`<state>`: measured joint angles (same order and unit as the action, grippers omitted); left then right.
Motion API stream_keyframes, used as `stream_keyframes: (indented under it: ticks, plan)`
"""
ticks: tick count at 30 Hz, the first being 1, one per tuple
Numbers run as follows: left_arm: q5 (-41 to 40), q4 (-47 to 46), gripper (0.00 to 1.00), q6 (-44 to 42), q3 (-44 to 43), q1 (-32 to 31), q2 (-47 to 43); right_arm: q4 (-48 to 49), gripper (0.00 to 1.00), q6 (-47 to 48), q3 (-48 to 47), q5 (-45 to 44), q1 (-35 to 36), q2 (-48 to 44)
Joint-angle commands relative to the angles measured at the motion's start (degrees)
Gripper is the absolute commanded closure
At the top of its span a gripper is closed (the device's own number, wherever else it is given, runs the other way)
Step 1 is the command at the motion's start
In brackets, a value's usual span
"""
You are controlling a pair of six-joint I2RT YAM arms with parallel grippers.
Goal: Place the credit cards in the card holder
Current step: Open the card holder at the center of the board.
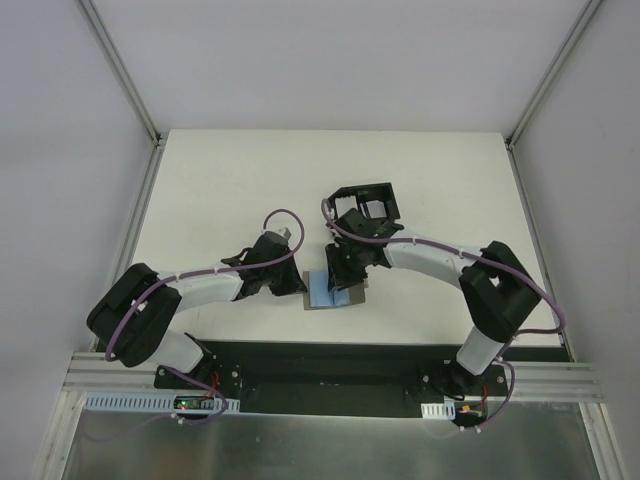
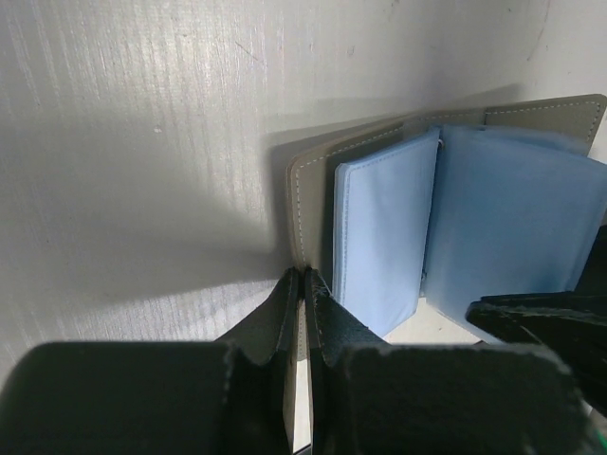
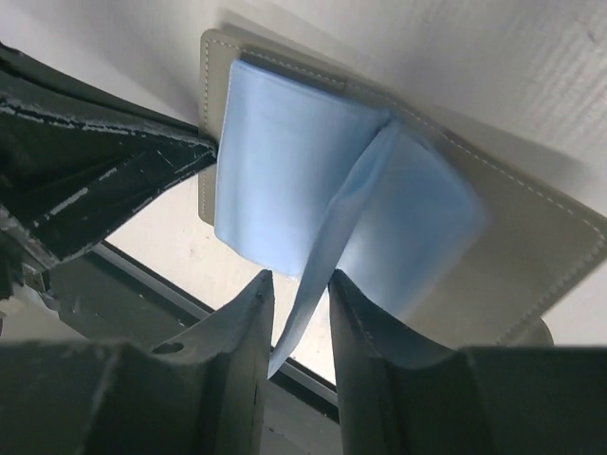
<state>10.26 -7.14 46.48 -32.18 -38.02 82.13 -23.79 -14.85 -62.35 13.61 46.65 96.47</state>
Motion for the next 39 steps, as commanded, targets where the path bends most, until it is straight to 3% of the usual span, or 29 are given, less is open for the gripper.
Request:
stream_keyframes:
  ticks: [1,11,22,26,30,34,39]
  plan:
    - [0.46,-0.07,1.0,-1.13,-0.34,-0.04,0.4,0.32,0.67,0.26,-3.57,1.95,0.28,2.93]
    - [-0.51,-0.86,1.0,-0.34,0.37,0.05,1.02,6.11,0.52,1.4,-4.28,11.95,1.07,5.49]
    - [-0.24,-0.86,1.0,-0.25,0.46,0.31,1.02,15.78,0.5,-3.42,2.13,15.31,-1.21,6.01]
    - [-0.16,-0.86,1.0,-0.34,0.63,0.58,0.84,18.52,0.61,-4.48,5.3,14.35,-3.49,5.31]
    - [-0.07,-0.95,1.0,-0.51,0.54,0.67,0.75,15.89,0.87,-4.31,5.48,13.04,-4.55,8.03]
    - [0.46,-0.95,1.0,-0.95,0.19,0.67,0.67,7.56,0.95,-1.33,2.85,6.28,-2.8,10.58]
    - [0.29,-0.86,1.0,-1.74,-0.33,0.84,-0.56,0.59,0.97,1.05,0.12,-5.32,-0.25,8.84]
